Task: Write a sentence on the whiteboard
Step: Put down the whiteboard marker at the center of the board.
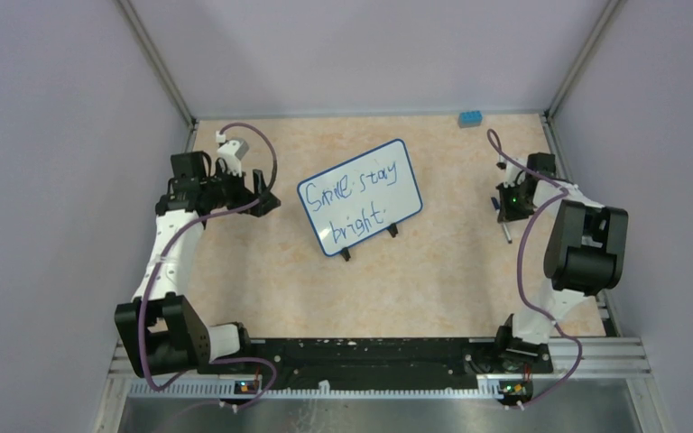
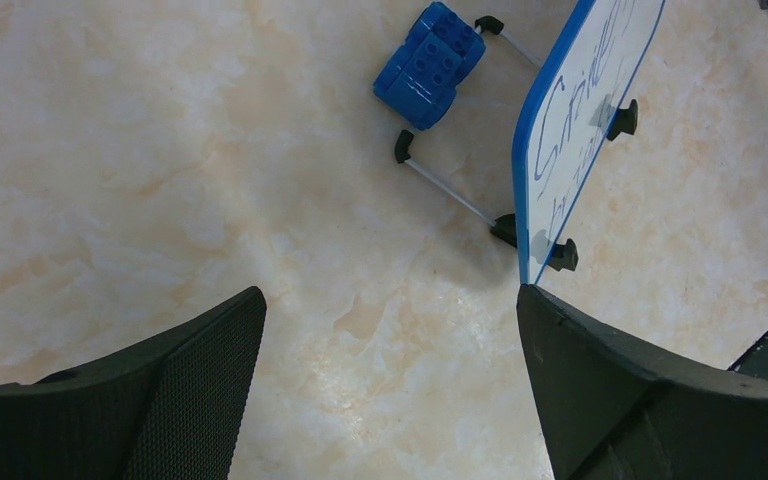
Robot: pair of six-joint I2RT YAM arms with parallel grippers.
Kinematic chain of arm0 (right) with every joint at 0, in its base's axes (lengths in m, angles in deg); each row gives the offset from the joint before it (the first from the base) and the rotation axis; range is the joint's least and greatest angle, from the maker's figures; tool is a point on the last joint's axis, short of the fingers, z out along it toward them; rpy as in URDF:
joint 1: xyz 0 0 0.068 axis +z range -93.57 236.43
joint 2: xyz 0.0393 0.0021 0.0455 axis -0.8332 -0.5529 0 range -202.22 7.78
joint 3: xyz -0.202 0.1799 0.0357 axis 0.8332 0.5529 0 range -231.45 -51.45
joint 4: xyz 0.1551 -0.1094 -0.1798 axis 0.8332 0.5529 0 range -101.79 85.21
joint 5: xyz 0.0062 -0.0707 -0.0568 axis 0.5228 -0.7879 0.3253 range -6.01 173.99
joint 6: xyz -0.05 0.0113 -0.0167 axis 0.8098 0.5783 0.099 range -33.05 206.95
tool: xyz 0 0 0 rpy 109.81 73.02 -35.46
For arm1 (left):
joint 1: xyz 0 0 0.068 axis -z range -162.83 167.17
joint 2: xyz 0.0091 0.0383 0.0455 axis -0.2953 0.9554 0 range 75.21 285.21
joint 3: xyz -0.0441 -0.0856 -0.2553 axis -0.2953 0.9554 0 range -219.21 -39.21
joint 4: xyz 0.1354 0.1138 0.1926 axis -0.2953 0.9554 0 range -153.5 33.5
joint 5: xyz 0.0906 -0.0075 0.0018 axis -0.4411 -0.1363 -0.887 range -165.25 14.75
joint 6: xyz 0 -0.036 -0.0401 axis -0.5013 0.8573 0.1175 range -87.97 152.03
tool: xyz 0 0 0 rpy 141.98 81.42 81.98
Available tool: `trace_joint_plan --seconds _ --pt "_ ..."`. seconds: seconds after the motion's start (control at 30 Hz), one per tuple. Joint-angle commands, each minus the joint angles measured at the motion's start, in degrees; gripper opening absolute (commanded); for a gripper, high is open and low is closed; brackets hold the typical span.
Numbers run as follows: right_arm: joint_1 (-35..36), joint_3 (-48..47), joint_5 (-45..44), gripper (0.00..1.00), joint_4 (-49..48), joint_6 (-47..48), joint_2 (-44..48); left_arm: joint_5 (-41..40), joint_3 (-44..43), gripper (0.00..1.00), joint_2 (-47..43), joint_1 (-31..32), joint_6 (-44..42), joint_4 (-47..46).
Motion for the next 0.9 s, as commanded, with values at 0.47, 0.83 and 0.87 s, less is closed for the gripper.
trace_joint_plan --seconds 0.47,0.83,0.87 --pt "-0.67 -0.22 -0.79 0.35 0.02 -0.65 0.16 5.58 1.89 0.99 1.26 -1.42 0.80 -3.69" --pt "-0.67 -6.80 3.37 0.86 6.83 -2.15 6.08 8.70 0.51 0.99 1.63 -3.63 1.39 -0.73" --pt "-0.67 -7.46 4.08 0.88 7.35 -2.48 6.91 9.28 -0.54 0.99 2.20 -3.92 1.59 0.10"
